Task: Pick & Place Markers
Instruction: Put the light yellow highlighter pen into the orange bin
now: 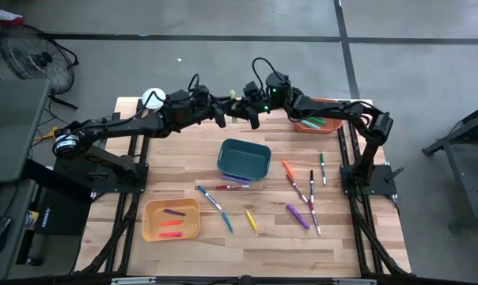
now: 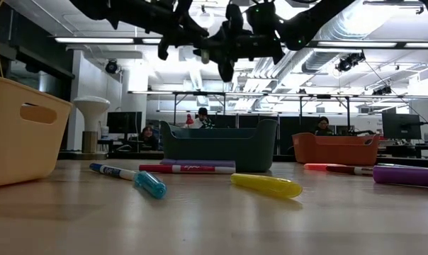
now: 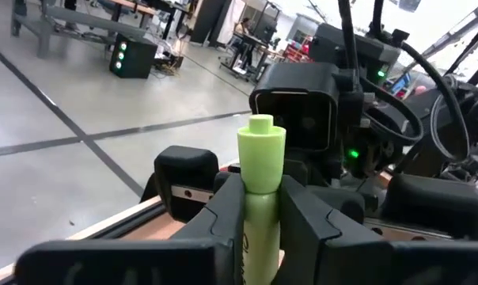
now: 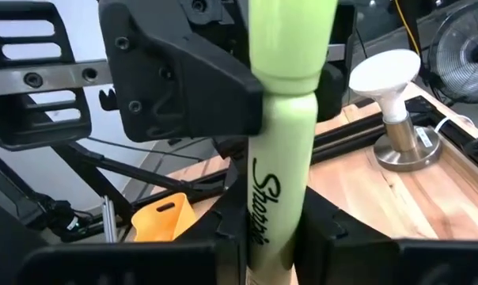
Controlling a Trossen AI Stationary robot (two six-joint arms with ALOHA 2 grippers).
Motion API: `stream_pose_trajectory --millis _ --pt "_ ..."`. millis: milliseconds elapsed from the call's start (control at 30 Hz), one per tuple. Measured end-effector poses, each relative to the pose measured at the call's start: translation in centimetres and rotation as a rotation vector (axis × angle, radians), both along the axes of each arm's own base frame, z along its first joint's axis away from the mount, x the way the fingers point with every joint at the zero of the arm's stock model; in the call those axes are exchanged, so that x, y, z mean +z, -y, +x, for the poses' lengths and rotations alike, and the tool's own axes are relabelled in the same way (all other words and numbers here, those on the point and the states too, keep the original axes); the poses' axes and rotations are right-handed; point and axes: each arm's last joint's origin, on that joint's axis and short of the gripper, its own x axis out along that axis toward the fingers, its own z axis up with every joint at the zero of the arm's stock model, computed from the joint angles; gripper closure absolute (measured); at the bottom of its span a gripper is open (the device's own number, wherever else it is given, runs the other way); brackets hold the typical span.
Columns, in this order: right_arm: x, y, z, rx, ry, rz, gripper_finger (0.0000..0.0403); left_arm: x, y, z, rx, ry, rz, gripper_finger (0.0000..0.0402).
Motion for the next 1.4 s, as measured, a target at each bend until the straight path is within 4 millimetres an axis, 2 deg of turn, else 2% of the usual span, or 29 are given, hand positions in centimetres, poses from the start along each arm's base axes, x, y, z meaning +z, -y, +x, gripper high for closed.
stream_pose_trajectory --millis 100,333,533,667,867,1067,1233,1400 --pt "-0.1 0.0 0.0 -0.001 -0.011 0.007 0.0351 0.0 0.0 0.0 -0.018 -0.011 0.017 0.0328" --pt "-0.3 0.0 -0.1 -0.014 -0.033 0.02 0.0351 0.0 0.0 0.0 -0.02 -0.035 0.078 0.0226" --pt "-0.3 0.6 -1.3 -0.098 -0.124 0.005 0.0351 0.6 0.1 -0.5 0.024 -0.051 0.141 0.0186" --pt "0.7 1.9 -4.4 -0.204 -0.259 -0.054 0.0351 2.0 0.5 -1.7 0.072 -0.042 0.199 0.018" --pt "1.6 3.8 -11.8 -0.397 -0.611 -0.205 0.0351 3.7 1.2 -4.2 0.129 -0.06 0.249 0.0179" --pt "0.4 5.5 -17.6 -0.47 -1.013 -0.338 0.0351 5.2 1.8 -5.7 0.165 -0.008 0.283 0.0179" --pt "-1.6 7.0 -20.3 -0.46 -1.307 -0.366 0.0351 5.0 1.8 -5.8 0.164 -0.029 0.283 0.0179" --pt "-4.0 7.1 -21.1 -0.327 -1.52 -0.303 0.0351 5.0 1.8 -5.8 0.161 -0.048 0.297 0.0179"
